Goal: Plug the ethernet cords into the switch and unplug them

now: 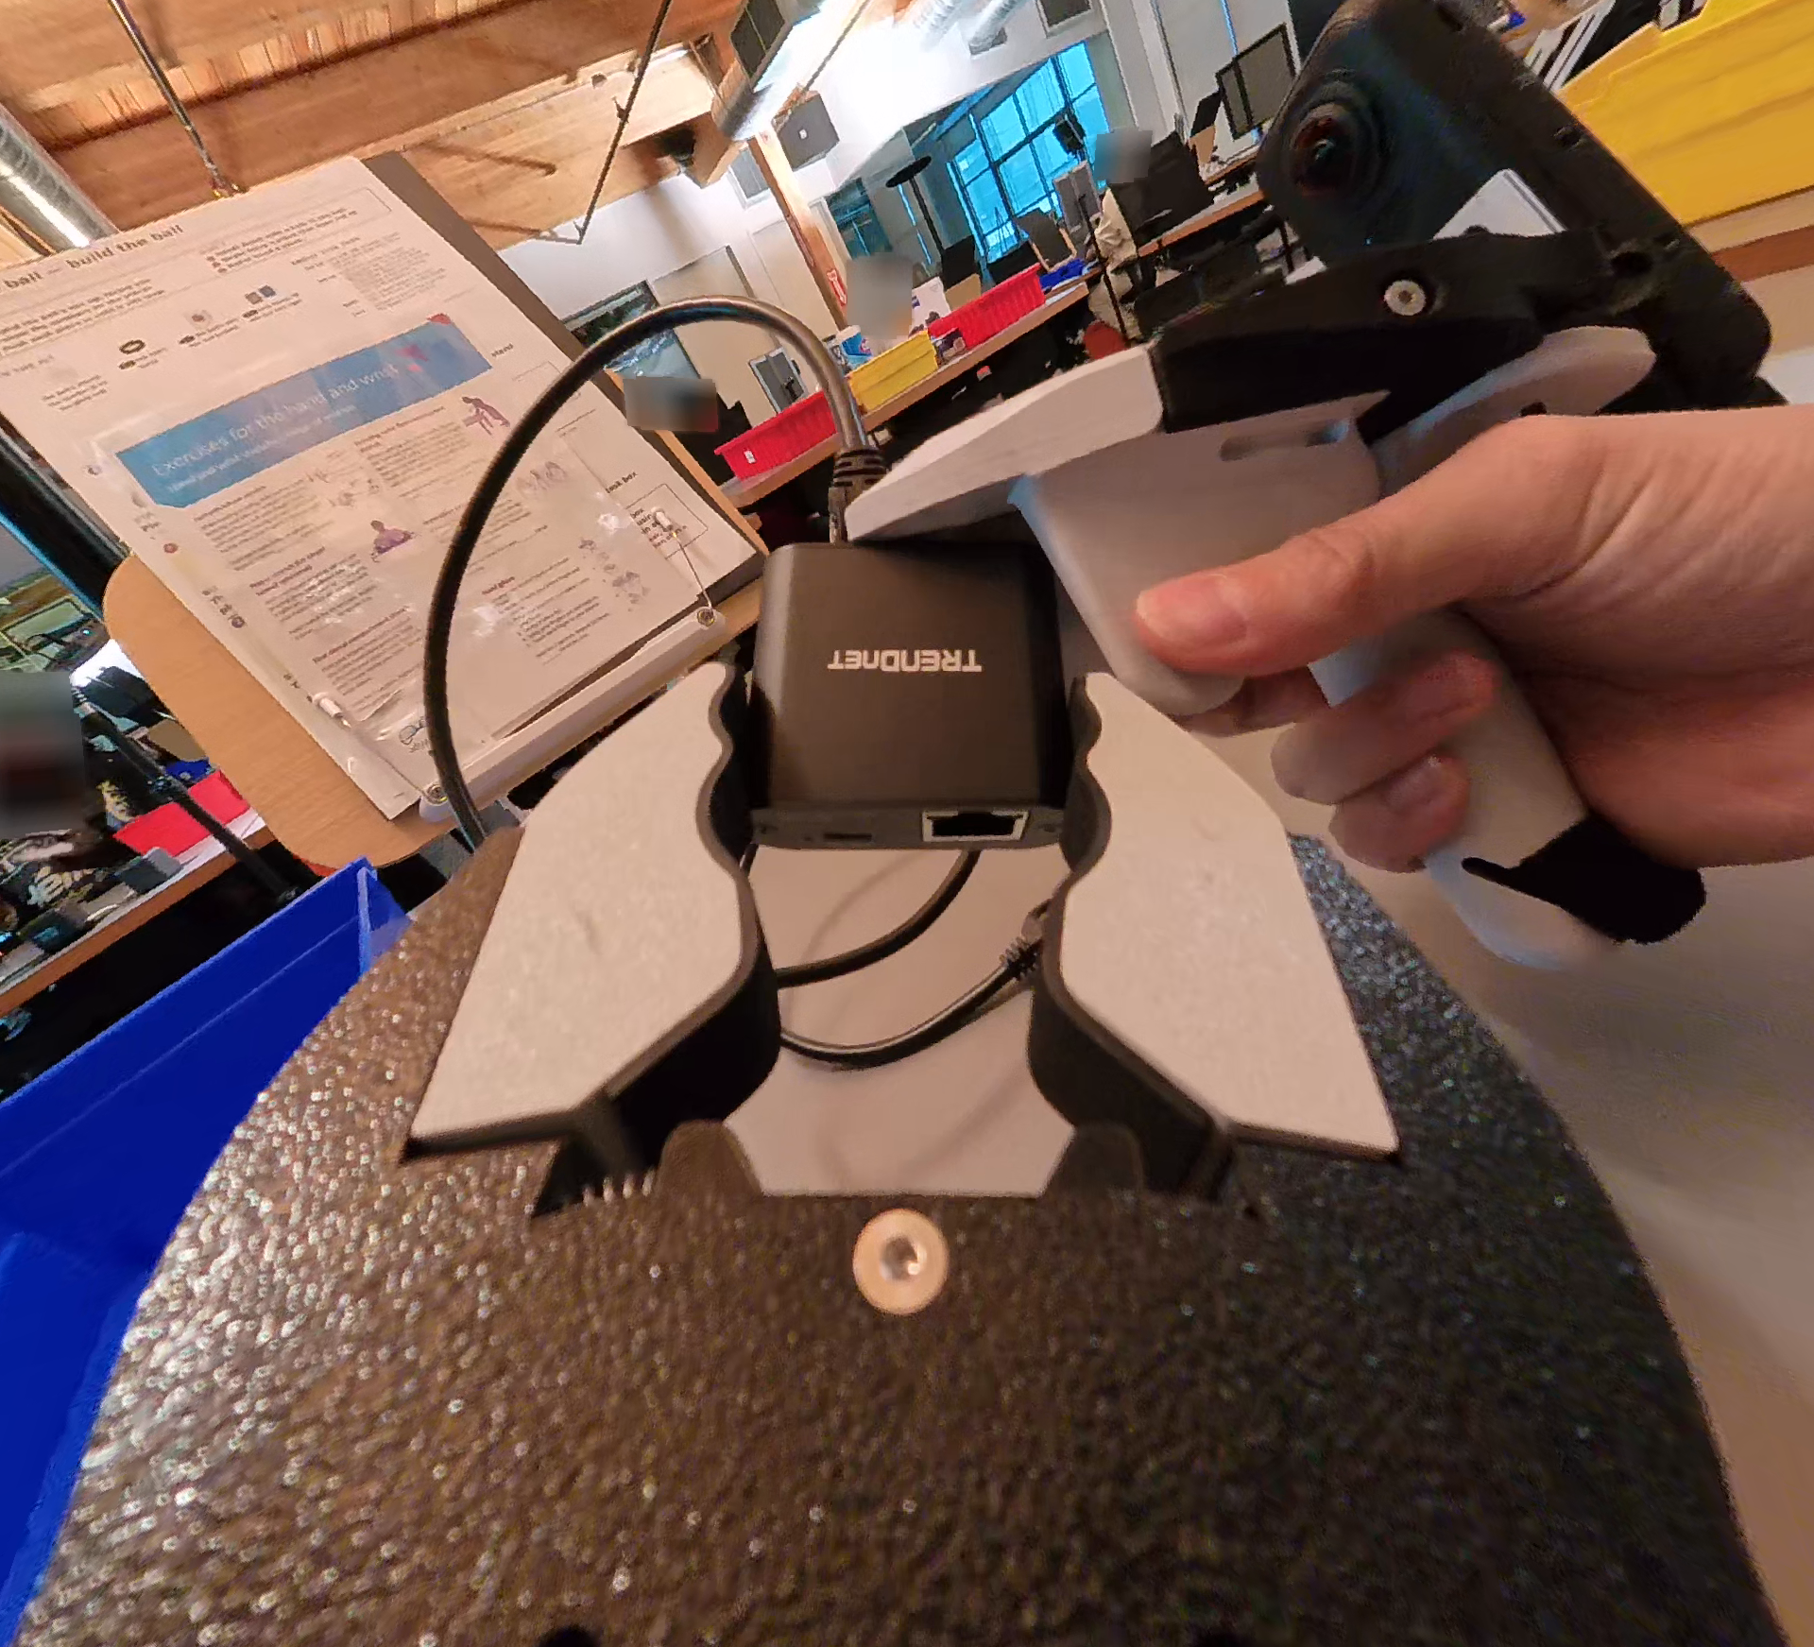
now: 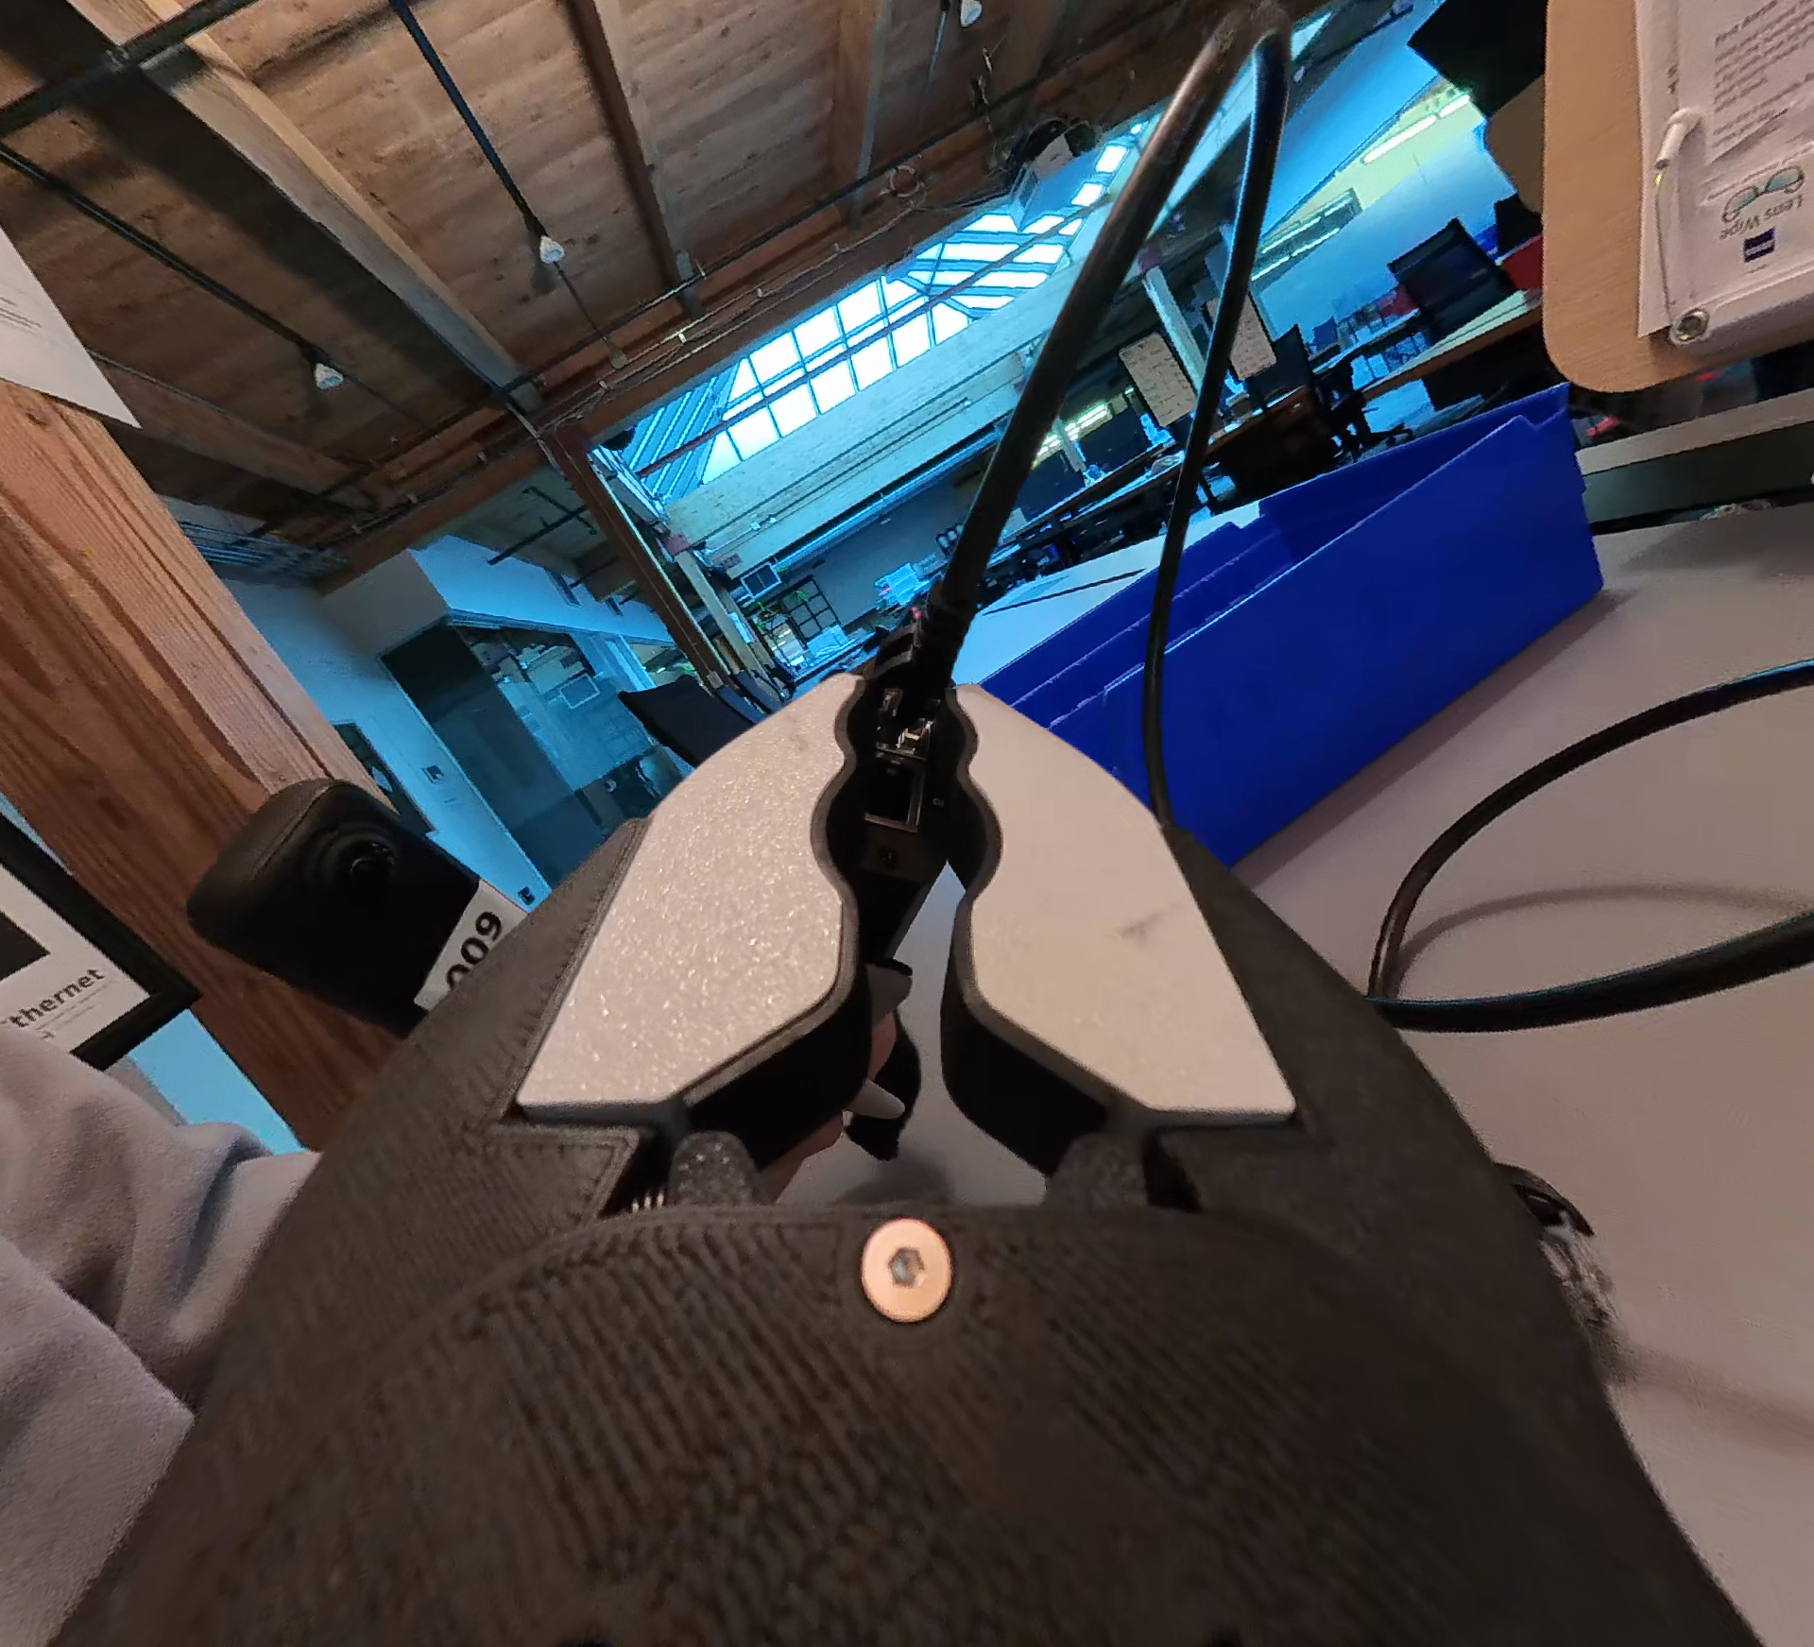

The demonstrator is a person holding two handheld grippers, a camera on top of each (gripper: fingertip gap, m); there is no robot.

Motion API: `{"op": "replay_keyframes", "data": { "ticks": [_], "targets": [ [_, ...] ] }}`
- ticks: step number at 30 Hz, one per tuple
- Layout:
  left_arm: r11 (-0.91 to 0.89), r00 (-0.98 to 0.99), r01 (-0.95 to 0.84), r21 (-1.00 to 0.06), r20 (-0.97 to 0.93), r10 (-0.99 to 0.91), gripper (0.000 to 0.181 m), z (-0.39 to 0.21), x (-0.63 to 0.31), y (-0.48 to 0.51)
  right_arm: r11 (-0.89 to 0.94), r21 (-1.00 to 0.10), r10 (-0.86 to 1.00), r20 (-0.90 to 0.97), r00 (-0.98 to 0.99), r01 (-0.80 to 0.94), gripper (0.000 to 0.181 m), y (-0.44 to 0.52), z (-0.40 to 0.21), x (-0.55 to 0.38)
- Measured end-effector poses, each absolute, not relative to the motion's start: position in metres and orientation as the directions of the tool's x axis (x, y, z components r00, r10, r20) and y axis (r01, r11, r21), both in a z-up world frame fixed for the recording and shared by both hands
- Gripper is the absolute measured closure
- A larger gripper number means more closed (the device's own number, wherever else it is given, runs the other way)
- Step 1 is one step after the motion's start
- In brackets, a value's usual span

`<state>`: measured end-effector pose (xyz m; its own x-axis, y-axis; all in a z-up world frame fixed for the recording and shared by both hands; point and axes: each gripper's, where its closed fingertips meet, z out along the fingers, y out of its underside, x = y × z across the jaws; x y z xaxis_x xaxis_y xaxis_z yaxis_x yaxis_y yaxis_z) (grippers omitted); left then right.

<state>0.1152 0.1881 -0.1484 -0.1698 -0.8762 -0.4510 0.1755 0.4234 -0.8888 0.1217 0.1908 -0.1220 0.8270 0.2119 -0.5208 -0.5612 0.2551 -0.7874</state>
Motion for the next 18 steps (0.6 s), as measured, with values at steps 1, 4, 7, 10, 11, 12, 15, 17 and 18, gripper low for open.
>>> {"op": "replay_keyframes", "data": {
  "ticks": [1,4,7,10,11,12,15,17,18],
  "targets": [
    [0.427,-0.169,0.179,-0.886,-0.455,-0.874,0.121,-0.1487,0.1152,0.1879,0.258,-0.789,0.213,-0.516,0.830,-0.557,0.169,0.1903,-0.1223,0.1213],
    [0.417,-0.177,0.174,-0.892,-0.445,-0.878,0.120,-0.1518,0.1162,0.1880,0.246,-0.802,0.196,-0.509,0.838,-0.544,0.169,0.1906,-0.1253,0.1217],
    [0.420,-0.173,0.159,-0.893,-0.444,-0.879,0.120,-0.1544,0.1179,0.1884,0.238,-0.789,0.192,-0.534,0.823,-0.567,0.169,0.1912,-0.1278,0.1234],
    [0.432,-0.147,0.152,-0.889,-0.452,-0.880,0.120,-0.1550,0.1183,0.1892,0.227,-0.805,0.176,-0.520,0.836,-0.548,0.168,0.1919,-0.1286,0.1232],
    [0.428,-0.145,0.156,-0.890,-0.449,-0.881,0.120,-0.1538,0.1182,0.1887,0.232,-0.804,0.176,-0.518,0.837,-0.547,0.169,0.1914,-0.1271,0.1229],
    [0.418,-0.152,0.155,-0.895,-0.440,-0.885,0.121,-0.1536,0.1183,0.1883,0.229,-0.804,0.175,-0.521,0.836,-0.549,0.169,0.1912,-0.1268,0.1231],
    [0.378,-0.184,0.162,-0.912,-0.404,-0.896,0.120,-0.1547,0.1183,0.1873,0.216,-0.817,0.170,-0.508,0.845,-0.535,0.169,0.1911,-0.1277,0.1234],
    [0.349,-0.221,0.172,-0.921,-0.382,-0.897,0.120,-0.1552,0.1181,0.1861,0.214,-0.813,0.177,-0.514,0.840,-0.542,0.169,0.1907,-0.1292,0.1240],
    [0.320,-0.253,0.174,-0.931,-0.357,-0.900,0.120,-0.1553,0.1178,0.1853,0.209,-0.807,0.178,-0.523,0.833,-0.552,0.169,0.1904,-0.1298,0.1246]
  ]
}}
